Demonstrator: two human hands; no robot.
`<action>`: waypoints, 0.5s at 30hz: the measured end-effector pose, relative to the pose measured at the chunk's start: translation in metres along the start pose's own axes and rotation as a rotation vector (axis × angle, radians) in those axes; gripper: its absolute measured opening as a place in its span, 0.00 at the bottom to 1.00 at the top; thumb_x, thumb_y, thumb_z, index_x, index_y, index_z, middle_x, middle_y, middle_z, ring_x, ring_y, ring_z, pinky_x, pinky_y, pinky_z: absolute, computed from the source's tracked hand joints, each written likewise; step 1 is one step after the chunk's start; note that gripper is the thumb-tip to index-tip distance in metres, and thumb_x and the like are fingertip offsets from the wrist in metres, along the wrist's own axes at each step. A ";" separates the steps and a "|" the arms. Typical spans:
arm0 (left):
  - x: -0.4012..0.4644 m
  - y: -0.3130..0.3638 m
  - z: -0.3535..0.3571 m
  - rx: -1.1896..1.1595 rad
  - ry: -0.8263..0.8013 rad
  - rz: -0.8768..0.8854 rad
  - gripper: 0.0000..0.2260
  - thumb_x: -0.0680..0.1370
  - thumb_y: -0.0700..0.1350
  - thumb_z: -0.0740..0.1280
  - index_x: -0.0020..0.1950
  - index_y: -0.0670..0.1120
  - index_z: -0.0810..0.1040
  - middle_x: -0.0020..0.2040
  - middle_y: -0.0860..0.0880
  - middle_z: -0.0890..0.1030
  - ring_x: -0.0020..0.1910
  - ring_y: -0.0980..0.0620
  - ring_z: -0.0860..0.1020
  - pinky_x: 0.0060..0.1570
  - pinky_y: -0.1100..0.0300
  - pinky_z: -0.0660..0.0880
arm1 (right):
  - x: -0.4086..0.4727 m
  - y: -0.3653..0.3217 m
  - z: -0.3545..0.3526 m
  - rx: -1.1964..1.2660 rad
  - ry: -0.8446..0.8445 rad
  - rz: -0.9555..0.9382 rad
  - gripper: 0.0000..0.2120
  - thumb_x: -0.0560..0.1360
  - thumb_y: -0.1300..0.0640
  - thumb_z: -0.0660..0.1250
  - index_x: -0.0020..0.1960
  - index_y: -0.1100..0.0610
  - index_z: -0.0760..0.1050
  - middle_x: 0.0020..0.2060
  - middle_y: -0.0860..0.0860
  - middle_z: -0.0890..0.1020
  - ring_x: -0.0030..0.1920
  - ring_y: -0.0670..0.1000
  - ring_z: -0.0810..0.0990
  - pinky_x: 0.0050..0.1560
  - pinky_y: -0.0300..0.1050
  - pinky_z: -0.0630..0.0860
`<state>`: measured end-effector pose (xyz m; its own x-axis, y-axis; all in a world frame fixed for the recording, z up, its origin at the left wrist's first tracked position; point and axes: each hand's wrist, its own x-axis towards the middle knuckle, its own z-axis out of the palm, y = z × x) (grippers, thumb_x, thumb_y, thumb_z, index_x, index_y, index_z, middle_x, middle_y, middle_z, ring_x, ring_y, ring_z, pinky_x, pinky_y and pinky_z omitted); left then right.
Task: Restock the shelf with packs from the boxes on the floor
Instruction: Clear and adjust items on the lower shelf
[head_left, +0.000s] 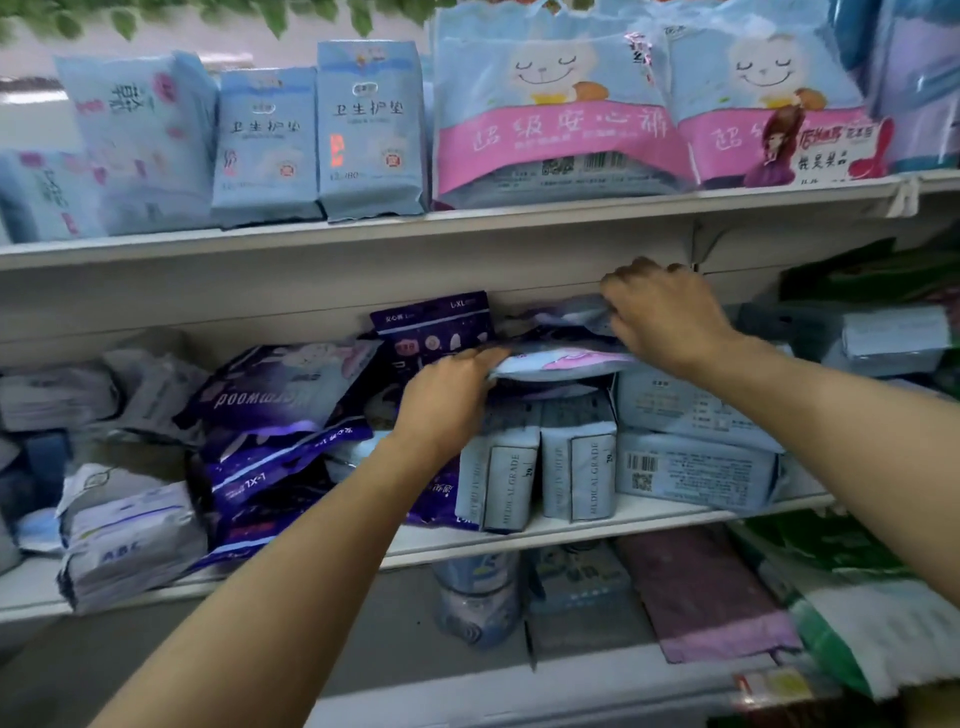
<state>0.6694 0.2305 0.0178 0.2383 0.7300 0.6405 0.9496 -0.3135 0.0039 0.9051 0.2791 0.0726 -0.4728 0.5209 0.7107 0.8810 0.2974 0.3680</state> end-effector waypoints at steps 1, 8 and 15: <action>-0.002 -0.004 -0.003 -0.009 0.039 0.002 0.19 0.80 0.41 0.63 0.70 0.54 0.73 0.61 0.48 0.80 0.55 0.40 0.80 0.48 0.47 0.78 | -0.003 0.002 -0.003 0.020 0.034 0.030 0.07 0.73 0.62 0.65 0.51 0.61 0.73 0.46 0.60 0.79 0.48 0.61 0.77 0.40 0.51 0.68; -0.035 -0.015 -0.030 0.073 0.155 -0.006 0.24 0.77 0.35 0.66 0.72 0.50 0.73 0.68 0.48 0.77 0.60 0.41 0.79 0.51 0.49 0.78 | -0.049 0.016 -0.026 0.195 0.235 0.160 0.06 0.72 0.64 0.67 0.43 0.60 0.69 0.35 0.56 0.75 0.33 0.57 0.71 0.31 0.46 0.63; -0.088 0.022 -0.068 0.205 0.276 -0.281 0.16 0.82 0.44 0.58 0.70 0.54 0.74 0.56 0.45 0.83 0.48 0.38 0.81 0.43 0.50 0.70 | -0.086 0.015 -0.071 0.299 0.366 0.208 0.04 0.73 0.63 0.65 0.43 0.60 0.70 0.35 0.57 0.77 0.34 0.57 0.72 0.38 0.46 0.64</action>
<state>0.6552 0.1179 0.0140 -0.0718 0.5715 0.8174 0.9971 0.0212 0.0728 0.9603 0.1818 0.0589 -0.2034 0.2951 0.9336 0.8862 0.4608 0.0474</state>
